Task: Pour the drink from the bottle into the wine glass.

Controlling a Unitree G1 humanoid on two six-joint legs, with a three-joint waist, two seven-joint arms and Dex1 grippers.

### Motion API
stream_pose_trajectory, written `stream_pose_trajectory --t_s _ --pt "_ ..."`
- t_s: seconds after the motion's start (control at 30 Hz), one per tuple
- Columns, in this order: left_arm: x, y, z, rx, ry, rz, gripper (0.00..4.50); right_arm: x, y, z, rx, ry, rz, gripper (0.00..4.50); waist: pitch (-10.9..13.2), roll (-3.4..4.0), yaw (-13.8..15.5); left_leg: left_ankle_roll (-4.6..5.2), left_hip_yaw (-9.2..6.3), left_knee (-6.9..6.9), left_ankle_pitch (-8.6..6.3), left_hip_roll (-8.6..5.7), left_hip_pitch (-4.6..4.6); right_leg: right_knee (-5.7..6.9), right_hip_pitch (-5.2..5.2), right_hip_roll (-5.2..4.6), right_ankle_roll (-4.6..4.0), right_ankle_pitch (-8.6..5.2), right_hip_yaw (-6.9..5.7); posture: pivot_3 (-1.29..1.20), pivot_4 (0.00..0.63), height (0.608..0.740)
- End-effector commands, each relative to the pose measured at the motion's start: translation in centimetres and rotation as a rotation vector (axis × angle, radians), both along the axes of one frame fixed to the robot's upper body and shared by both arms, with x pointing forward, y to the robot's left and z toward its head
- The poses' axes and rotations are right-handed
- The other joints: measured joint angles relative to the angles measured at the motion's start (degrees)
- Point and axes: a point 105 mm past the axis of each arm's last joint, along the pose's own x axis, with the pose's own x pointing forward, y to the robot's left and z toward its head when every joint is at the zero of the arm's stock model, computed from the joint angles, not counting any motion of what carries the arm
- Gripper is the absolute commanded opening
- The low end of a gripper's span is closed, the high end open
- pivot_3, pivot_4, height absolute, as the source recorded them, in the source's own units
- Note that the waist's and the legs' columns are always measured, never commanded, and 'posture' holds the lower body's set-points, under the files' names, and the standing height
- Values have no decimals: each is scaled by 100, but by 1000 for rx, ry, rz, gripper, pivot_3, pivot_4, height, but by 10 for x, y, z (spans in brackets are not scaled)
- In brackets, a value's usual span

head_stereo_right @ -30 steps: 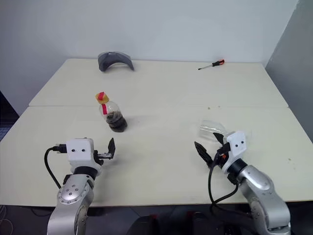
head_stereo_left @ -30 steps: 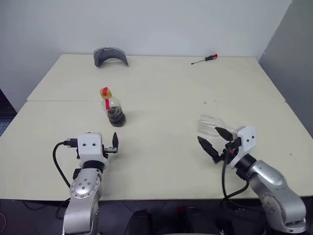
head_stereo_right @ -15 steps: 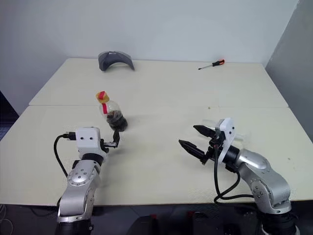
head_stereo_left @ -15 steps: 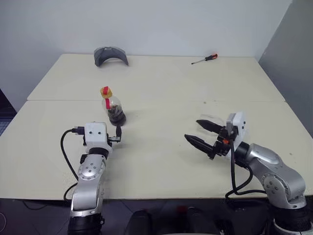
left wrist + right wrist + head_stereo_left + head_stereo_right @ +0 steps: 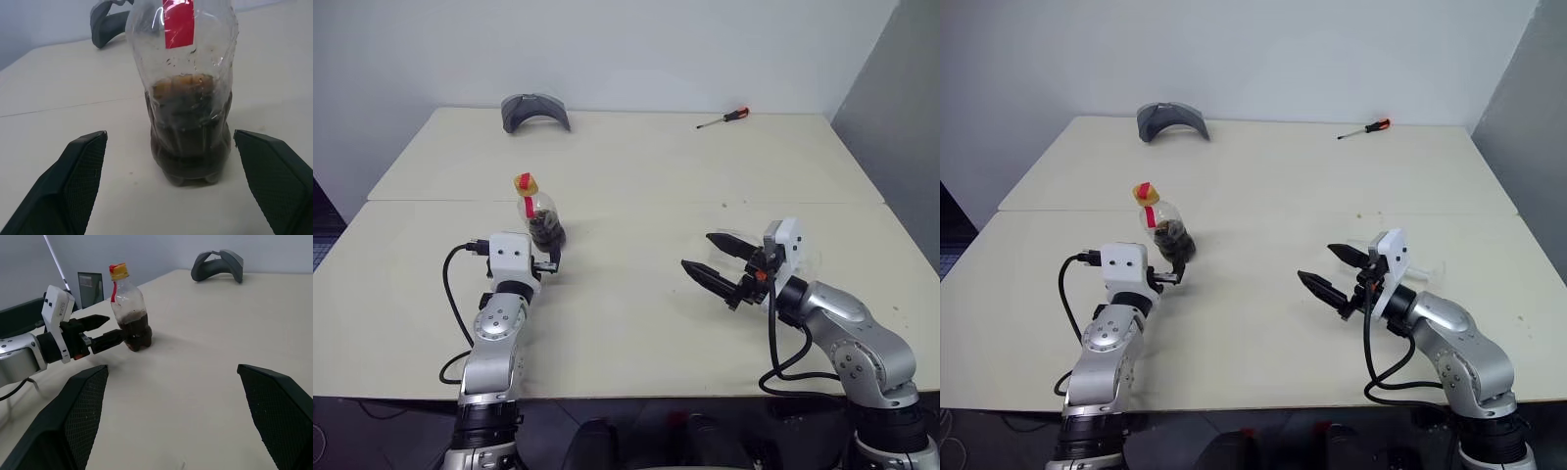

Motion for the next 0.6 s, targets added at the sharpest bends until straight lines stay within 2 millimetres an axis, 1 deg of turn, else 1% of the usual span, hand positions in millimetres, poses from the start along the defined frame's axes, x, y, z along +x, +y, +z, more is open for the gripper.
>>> stream_pose_trajectory --t_s 0.03,0.2,0.33,0.6 --pt "7 -5 20 14 -75 -29 4468 -3 4 16 25 -54 11 4500 0 0 0 0 0 0 0 1 0 0 0 0 0 0 -1 0 150 740" --pt "20 -2 26 19 -101 -21 4468 -3 6 16 38 -47 2 4500 0 0 3 0 1 1 0 0 0 0 0 0 0 0 -1 0 150 740" --pt "32 -1 24 25 -109 -30 4468 -5 8 16 42 -42 5 4500 0 0 0 0 1 1 0 0 -1 0 0 0 0 0 -2 0 150 740" --pt "55 0 29 9 -151 -32 4468 -8 9 18 31 -45 13 4500 0 -1 3 0 0 2 0 -1 -2 0 -1 0 0 1 -6 0 150 740"
